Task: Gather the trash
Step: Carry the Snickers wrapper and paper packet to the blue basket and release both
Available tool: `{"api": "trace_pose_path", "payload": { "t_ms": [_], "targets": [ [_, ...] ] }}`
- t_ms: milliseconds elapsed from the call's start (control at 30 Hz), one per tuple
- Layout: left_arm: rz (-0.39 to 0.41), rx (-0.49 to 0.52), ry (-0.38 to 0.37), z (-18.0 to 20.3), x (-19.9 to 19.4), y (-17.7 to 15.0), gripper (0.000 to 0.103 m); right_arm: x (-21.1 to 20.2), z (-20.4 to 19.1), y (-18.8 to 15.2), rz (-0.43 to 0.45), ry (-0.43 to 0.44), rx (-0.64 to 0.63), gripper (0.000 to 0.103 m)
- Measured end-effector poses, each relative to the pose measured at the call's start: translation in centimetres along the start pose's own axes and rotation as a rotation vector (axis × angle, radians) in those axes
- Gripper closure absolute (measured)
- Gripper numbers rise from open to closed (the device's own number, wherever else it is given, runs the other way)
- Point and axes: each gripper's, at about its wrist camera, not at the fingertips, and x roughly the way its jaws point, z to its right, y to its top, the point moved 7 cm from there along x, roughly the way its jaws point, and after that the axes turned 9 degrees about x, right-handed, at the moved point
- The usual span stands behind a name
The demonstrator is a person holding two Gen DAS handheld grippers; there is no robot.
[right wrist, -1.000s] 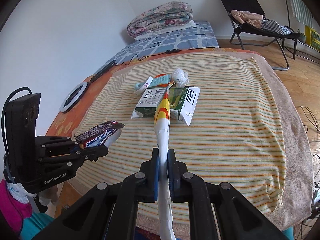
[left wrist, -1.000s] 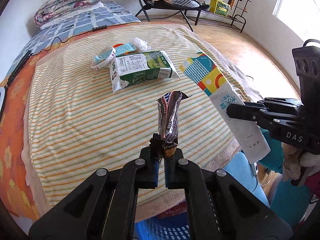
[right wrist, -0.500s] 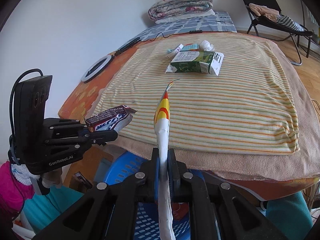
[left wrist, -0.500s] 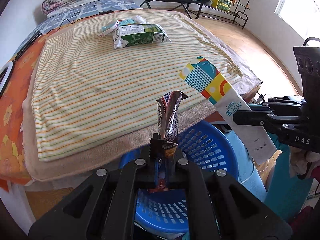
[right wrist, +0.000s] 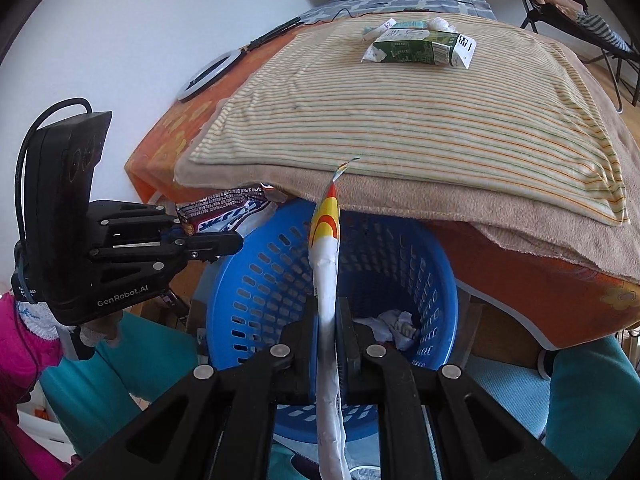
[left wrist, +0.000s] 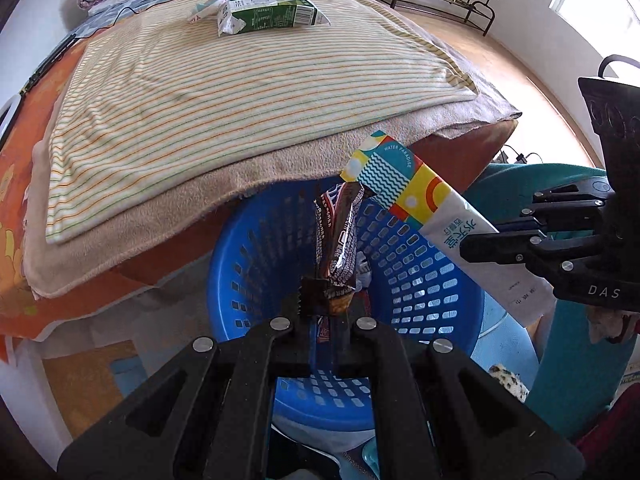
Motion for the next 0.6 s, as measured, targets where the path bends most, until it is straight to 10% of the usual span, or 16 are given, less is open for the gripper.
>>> {"api": "trace_pose_path", "payload": {
  "t_ms": [600],
  "targets": [
    [-0.112, 0.018, -0.004, 1.3, 3.4, -2.1, 0.101, 3.6, 1.4, -2.4, -0.105, -0.015, 0.034, 0.097]
  ]
}}
